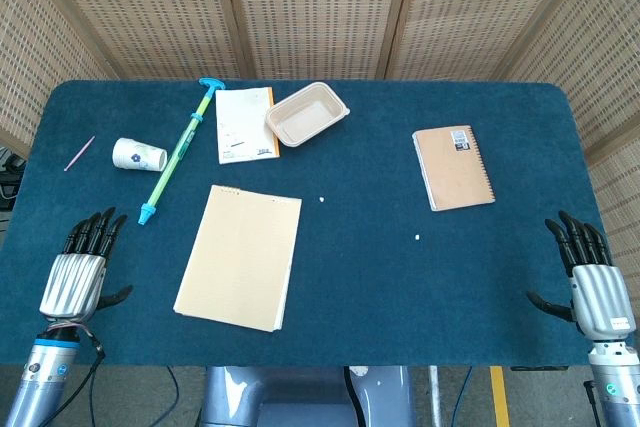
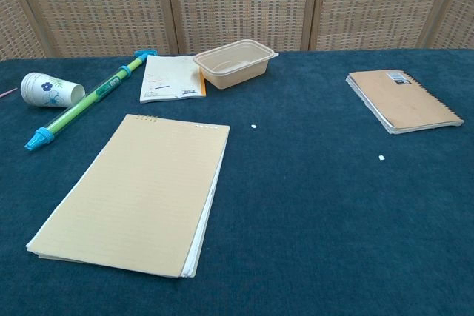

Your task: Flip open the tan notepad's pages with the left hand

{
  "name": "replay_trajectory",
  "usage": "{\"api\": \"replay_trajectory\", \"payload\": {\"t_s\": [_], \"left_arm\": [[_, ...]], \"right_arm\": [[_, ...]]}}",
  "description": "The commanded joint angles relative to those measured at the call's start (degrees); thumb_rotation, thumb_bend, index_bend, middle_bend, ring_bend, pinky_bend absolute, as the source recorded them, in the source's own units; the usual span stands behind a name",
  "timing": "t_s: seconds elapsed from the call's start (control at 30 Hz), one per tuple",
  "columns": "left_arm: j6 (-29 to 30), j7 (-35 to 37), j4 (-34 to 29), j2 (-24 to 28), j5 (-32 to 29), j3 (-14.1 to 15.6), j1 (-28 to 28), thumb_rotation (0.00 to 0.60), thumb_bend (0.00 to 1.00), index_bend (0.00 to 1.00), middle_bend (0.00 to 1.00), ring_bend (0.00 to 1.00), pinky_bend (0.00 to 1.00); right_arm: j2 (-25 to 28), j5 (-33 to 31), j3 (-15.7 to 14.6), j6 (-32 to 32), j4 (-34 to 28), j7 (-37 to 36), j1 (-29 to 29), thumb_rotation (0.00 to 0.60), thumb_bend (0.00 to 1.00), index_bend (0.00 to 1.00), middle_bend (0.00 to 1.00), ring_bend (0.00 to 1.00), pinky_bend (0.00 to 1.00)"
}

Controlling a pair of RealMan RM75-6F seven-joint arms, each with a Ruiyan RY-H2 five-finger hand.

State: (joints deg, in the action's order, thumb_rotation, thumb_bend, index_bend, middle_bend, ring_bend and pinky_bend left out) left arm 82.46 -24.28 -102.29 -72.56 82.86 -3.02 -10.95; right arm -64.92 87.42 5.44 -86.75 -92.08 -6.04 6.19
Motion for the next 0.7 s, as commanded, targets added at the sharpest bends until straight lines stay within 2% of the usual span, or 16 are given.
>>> {"api": "replay_trajectory", "payload": {"t_s": [0.03,0.7], "left_arm": [[-0.1,-0.1,-0.1,0.1,0.0,0.0,0.0,0.600,0.06,0.00,0.00,0.00,0.07],[-1.2,0.1,-0.4,0.3,0.0,0.2,-0.5,0.600,0.07,0.00,0.00,0.00,0.07]], "right_arm": [[0.0,-0.1,0.0,0.0,-0.1,0.4,0.0,0.600,0.15,0.01,0.00,0.00,0.03],[0.3,-1.2,0.1,1.0,-0.5,0.4,-0.1,0.600,0.15,0.02,0.00,0.00,0.03]]}}
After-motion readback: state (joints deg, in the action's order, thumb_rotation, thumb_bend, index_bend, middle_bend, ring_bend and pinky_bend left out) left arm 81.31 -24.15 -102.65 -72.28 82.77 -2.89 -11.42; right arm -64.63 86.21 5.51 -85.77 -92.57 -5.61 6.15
